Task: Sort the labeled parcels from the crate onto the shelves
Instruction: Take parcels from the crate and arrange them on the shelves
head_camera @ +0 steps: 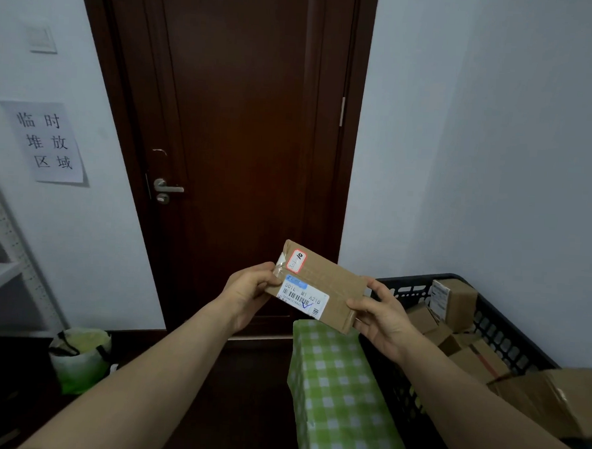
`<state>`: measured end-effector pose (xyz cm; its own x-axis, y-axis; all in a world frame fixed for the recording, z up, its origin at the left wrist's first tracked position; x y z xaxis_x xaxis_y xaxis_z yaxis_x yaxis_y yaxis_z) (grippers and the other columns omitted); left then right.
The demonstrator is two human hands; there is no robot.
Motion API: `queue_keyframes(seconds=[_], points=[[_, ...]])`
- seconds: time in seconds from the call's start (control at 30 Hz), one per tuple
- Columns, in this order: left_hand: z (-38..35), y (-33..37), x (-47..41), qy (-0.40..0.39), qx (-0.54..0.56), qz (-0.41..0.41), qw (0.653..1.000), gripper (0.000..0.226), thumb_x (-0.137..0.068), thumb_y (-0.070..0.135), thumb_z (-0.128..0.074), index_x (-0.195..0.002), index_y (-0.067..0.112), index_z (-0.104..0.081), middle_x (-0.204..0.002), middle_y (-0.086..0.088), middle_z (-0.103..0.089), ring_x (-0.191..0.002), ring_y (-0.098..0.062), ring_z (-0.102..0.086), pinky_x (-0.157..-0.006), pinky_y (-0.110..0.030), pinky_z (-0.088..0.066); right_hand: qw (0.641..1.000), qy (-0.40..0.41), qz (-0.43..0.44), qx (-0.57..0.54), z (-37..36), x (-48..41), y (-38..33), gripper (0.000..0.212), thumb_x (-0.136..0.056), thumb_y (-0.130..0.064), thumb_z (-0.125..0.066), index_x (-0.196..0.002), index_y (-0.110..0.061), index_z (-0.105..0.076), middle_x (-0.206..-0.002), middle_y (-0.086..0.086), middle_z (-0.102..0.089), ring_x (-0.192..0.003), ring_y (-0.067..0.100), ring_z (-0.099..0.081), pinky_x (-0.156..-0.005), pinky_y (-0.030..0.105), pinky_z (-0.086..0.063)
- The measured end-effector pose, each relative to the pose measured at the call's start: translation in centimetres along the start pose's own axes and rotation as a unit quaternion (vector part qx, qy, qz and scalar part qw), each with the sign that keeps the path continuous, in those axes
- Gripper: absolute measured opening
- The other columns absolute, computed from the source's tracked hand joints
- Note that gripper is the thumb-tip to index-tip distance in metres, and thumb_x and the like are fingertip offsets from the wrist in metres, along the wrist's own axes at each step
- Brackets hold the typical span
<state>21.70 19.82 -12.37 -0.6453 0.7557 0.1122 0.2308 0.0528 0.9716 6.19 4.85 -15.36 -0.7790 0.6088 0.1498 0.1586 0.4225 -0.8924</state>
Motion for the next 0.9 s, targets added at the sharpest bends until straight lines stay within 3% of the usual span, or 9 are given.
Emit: queue_keyframes(seconds=[0.27,0.4,0.47,0.53,0.6,0.67,0.83,0.9], points=[[3.3,0.5,1.0,0.018,-0.017,-0.009,1.000,0.018,-0.078,0.003,-0.056,-0.096,0.004,-0.059,-0.087,-0.012,-0.065,-0.081,-0.014,-0.064,-0.082,-0.026,-0.046,0.998,-0.024,-0.051,0.010,-2.9,-0.5,2.6,0.049,-0.073,0.012,-0.066,-0.113,-0.013,-0.053,-0.108,0.017,-0.066,-0.096,0.029,-0.065,-0.080,0.043,-0.054],[6.6,0.8,1.5,0.070,0.002,-0.008,0.998,0.009,-0.082,0.006,-0.060,-0.077,0.004,-0.053,-0.071,-0.008,-0.064,-0.080,-0.017,-0.063,-0.081,-0.025,-0.046,0.994,-0.058,-0.090,0.034,-5.8,-1.7,4.8,0.054,-0.060,-0.005,-0.076,-0.109,-0.011,-0.055,-0.110,0.014,-0.066,-0.096,0.025,-0.066,-0.070,0.038,-0.056],[9.1,0.4,2.1,0.126,0.050,-0.003,0.991,0.021,-0.080,0.009,-0.066,-0.093,-0.005,-0.057,-0.070,-0.007,-0.067,-0.087,-0.021,-0.064,-0.085,-0.027,-0.046,0.992,-0.075,-0.100,0.024,-7.8,-2.5,6.2,0.049,-0.060,-0.004,-0.075,-0.105,-0.011,-0.057,-0.106,0.013,-0.067,-0.093,0.025,-0.067,-0.066,0.037,-0.057],[11.3,-0.6,3.2,0.170,0.090,0.021,0.981,0.056,-0.077,0.010,-0.072,-0.123,-0.010,-0.046,-0.081,-0.010,-0.073,-0.089,-0.022,-0.069,-0.084,-0.031,-0.051,0.988,-0.098,-0.118,0.011,-10.5,-3.2,7.9,0.050,-0.060,-0.003,-0.074,-0.107,-0.011,-0.057,-0.108,0.015,-0.067,-0.095,0.027,-0.066,-0.068,0.039,-0.059],[12.8,-1.2,5.0,0.187,0.081,0.044,0.978,0.047,-0.078,0.008,-0.071,-0.121,-0.001,-0.055,-0.094,-0.010,-0.074,-0.089,-0.020,-0.071,-0.078,-0.032,-0.055,0.981,-0.132,-0.145,0.002,-14.0,-3.7,10.2,0.055,-0.062,-0.002,-0.073,-0.114,-0.010,-0.057,-0.112,0.016,-0.066,-0.099,0.029,-0.066,-0.071,0.041,-0.059],[14.8,-1.4,6.5,0.210,0.077,0.055,0.973,0.040,-0.077,0.007,-0.072,-0.115,0.003,-0.061,-0.100,-0.009,-0.074,-0.093,-0.021,-0.071,-0.081,-0.035,-0.056,0.971,-0.174,-0.163,0.008,-17.9,-3.5,11.7,0.056,-0.065,-0.003,-0.072,-0.118,-0.011,-0.058,-0.110,0.014,-0.069,-0.099,0.028,-0.066,-0.071,0.041,-0.058],[23.5,4.1,11.9,0.331,0.029,-0.001,0.943,0.037,-0.076,0.014,-0.077,-0.111,0.007,-0.065,-0.099,-0.006,-0.074,-0.090,-0.017,-0.071,-0.069,-0.024,-0.055,0.943,-0.287,-0.158,0.055,-29.4,-2.6,12.8,0.047,-0.071,-0.010,-0.072,-0.117,-0.012,-0.063,-0.103,0.007,-0.073,-0.102,0.022,-0.066,-0.088,0.038,-0.052],[27.1,7.0,14.0,0.369,0.033,-0.038,0.928,0.034,-0.079,0.013,-0.075,-0.111,0.006,-0.066,-0.100,-0.007,-0.074,-0.090,-0.018,-0.071,-0.071,-0.024,-0.056,0.932,-0.323,-0.150,0.065,-34.5,-2.4,13.0,0.035,-0.078,-0.006,-0.069,-0.113,-0.010,-0.065,-0.100,0.007,-0.074,-0.097,0.019,-0.068,-0.084,0.034,-0.054]])
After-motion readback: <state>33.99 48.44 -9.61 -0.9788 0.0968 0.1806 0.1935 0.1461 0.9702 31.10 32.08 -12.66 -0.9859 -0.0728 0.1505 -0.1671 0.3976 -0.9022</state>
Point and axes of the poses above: each hand's wrist, its own x-axis away from the middle knuckle, its own z-axis out of the back of the hand, y = z × x, the point moved 10 cm from there along -x, towards the middle knuckle
